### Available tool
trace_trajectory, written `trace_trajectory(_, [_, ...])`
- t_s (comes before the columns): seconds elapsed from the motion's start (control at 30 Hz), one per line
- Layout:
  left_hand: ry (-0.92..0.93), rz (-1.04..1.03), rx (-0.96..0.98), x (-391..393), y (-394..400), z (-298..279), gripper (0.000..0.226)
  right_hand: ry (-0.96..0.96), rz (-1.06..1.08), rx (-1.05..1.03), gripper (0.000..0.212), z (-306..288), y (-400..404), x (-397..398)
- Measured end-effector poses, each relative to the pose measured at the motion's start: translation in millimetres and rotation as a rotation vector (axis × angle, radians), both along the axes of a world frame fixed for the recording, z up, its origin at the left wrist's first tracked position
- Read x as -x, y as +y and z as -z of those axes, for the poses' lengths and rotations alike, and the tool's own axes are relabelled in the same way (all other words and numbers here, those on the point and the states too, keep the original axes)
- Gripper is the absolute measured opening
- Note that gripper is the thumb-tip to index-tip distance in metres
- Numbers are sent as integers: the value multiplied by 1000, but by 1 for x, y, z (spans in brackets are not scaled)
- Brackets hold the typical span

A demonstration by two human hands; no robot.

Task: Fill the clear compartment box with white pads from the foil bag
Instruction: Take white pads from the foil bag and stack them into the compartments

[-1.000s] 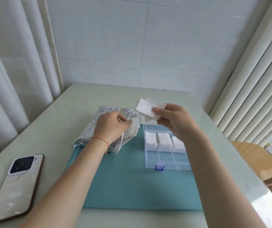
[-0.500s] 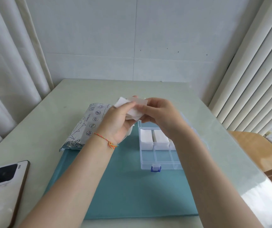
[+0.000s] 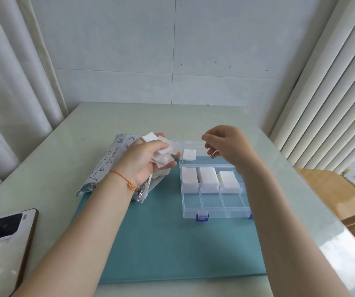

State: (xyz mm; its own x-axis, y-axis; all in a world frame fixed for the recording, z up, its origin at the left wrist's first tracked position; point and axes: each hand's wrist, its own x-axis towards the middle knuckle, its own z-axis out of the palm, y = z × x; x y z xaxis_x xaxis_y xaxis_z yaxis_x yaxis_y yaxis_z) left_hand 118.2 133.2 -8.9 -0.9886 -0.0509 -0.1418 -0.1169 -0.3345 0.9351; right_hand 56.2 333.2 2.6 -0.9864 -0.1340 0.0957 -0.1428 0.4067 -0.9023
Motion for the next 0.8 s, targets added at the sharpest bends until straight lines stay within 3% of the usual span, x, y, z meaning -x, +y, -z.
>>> trace_trajectory(0.17, [-94,-99,75,5,4,13,48,36,36,-553,17,18,-27,22])
trace_trajectory(0.3, [-133,-128,153,11,2,23,42,-47,75,-775,19,27,-49,37])
trace_trajectory(0.43, [-149,-146,136,14,1,31,32,-108,90,-805,22,35,-65,47])
trace_trajectory(0.6, [-154,-138,120,18,1,38,35,-156,98,-737,58,45,-74,55])
trace_trajectory(0.8, [-143,-127,133,18,3,37,33,-208,30,-691,59,43,-76,55])
